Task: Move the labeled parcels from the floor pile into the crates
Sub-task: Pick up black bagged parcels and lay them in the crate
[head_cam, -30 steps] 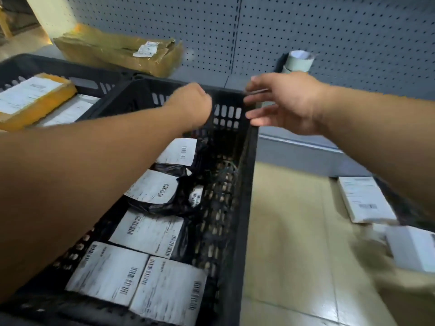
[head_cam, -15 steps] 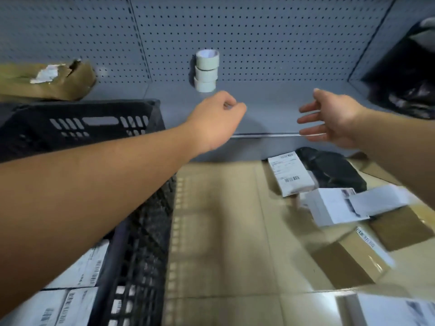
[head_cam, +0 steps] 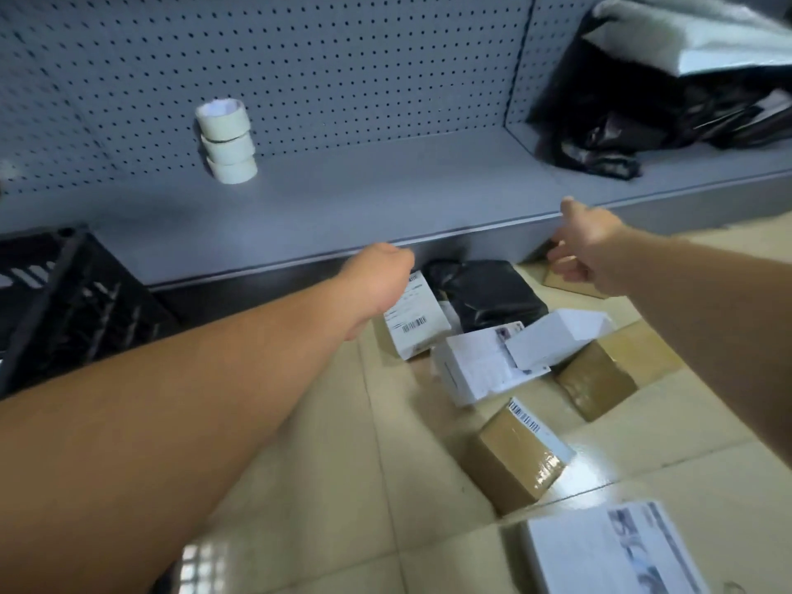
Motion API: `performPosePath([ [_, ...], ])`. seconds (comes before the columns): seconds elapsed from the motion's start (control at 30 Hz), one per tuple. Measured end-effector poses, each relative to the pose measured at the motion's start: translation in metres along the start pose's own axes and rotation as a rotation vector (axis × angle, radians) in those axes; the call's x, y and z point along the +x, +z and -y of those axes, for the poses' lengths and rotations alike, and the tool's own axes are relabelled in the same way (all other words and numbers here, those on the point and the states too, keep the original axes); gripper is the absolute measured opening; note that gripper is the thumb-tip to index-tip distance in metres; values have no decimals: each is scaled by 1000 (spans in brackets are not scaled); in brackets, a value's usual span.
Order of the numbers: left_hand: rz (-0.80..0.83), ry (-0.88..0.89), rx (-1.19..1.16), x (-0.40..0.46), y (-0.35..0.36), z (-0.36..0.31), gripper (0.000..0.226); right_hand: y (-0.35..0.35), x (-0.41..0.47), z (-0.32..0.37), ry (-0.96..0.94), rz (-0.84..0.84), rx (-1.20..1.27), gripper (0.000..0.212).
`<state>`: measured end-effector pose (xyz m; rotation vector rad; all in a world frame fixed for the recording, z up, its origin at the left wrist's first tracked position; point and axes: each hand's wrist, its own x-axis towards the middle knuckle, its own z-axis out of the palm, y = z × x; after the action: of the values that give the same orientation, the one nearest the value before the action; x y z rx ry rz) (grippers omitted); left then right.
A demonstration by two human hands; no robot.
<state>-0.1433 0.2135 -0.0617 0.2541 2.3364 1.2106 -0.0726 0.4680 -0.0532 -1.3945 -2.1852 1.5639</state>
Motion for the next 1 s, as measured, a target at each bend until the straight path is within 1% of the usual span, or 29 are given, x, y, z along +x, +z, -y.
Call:
performPosePath([
  [0.07,32,-31,-11,9,17,-4,17,-5,12,-8,26,9,-33,58],
  [0.17,43,-93,-50,28,42,-5,27,-8,31,-20,59,36,-81,63],
  [0.2,42,-112,-62,32,48,-6,27,-7,37,-24,72,56,-97,64],
  [0.3,51,-172,-116,45,67,-8,10,-3,56,-36,83,91,-195,72],
  [0.4,49,-250,-165,58,84,-7,11,2,75,-46,58,127,-280,71],
  [0.5,51,-291,-178,73,102,-5,16,5,92,-56,51,152,-367,71],
  [0.6,57,-325,-214,87,118,-6,12,10,108,-65,43,171,-373,68],
  [0.67,33,-378,-244,94,125,-7,10,15,117,-70,45,182,-369,67],
  [0.77,25,-417,-294,105,133,-4,14,23,125,-74,88,202,-374,64],
  [0.87,44,-501,-377,111,136,-1,20,28,130,-71,138,239,-360,64],
  [1.0,52,-536,-422,115,145,-2,41,25,135,-74,170,276,-381,61],
])
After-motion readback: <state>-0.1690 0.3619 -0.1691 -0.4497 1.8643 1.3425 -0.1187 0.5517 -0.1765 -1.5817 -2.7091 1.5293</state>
